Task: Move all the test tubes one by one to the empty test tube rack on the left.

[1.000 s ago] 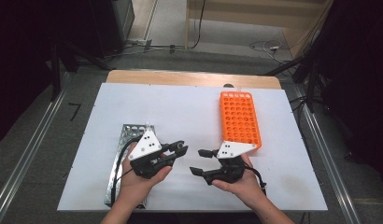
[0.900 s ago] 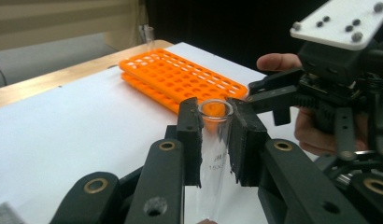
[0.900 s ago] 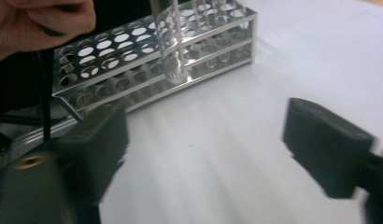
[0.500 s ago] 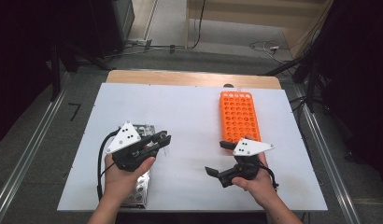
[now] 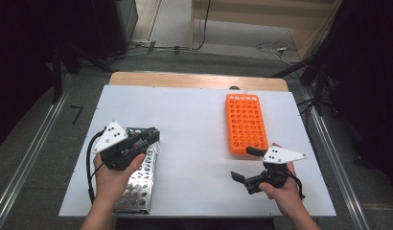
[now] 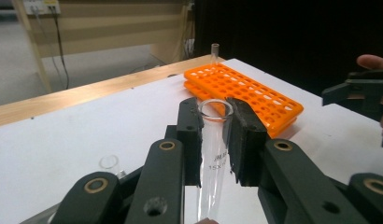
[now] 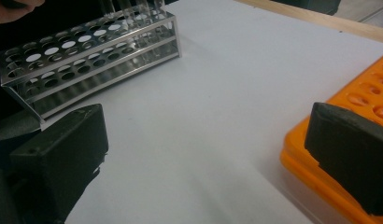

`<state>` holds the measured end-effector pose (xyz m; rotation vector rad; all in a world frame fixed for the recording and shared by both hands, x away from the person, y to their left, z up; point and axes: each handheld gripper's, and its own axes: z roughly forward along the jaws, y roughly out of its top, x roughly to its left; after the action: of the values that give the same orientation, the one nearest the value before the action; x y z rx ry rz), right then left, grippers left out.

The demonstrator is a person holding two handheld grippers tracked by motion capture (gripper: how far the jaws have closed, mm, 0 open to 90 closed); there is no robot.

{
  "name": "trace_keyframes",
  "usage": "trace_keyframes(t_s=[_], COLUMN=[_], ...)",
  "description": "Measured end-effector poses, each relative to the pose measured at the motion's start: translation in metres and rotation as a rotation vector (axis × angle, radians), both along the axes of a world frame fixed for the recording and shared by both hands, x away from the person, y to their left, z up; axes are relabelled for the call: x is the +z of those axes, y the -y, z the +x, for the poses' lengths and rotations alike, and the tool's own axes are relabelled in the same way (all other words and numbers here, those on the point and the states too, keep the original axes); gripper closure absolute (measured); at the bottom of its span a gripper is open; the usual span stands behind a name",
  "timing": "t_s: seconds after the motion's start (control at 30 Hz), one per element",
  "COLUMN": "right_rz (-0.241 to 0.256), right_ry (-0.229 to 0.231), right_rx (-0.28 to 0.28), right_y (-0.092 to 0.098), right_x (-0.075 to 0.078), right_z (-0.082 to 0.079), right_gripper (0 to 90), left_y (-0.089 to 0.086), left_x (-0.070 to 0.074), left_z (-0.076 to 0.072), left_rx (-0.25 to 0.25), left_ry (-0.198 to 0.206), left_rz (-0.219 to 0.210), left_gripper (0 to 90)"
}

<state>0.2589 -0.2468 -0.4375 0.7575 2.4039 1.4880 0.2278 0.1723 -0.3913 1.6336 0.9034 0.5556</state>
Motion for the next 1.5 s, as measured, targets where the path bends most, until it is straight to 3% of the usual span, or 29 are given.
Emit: trace_keyframes(t_s=[0.37,0.6,0.77,1.5], right_rz=[-0.003,0.001,0.002,-0.005], right_ry=[-0.005,-0.007,-0.006,-0.006], right_rx=[-0.054,-0.068,-0.068,-0.078], right_y=[0.031,0.037,0.037,0.040], right_x=[-0.005,-0.007,-0.007,-0.010], right_z=[-0.005,-0.003,-0.002,0.001], right_gripper=[0.0,0.0,0.0,0.0], left_y=[-0.013,-0.017,-0.017,-0.009], left_x=[-0.012,-0.024,-0.029,-0.043], left_z=[0.002,0.004,0.006,0.006], left_rx=[0.067,0.102,0.103,0.079], left_ry=[-0.018,-0.039,-0.043,-0.147], left_rz=[0.031,0.047,0.033,0.155], left_gripper=[76.4,76.4,76.3,75.8])
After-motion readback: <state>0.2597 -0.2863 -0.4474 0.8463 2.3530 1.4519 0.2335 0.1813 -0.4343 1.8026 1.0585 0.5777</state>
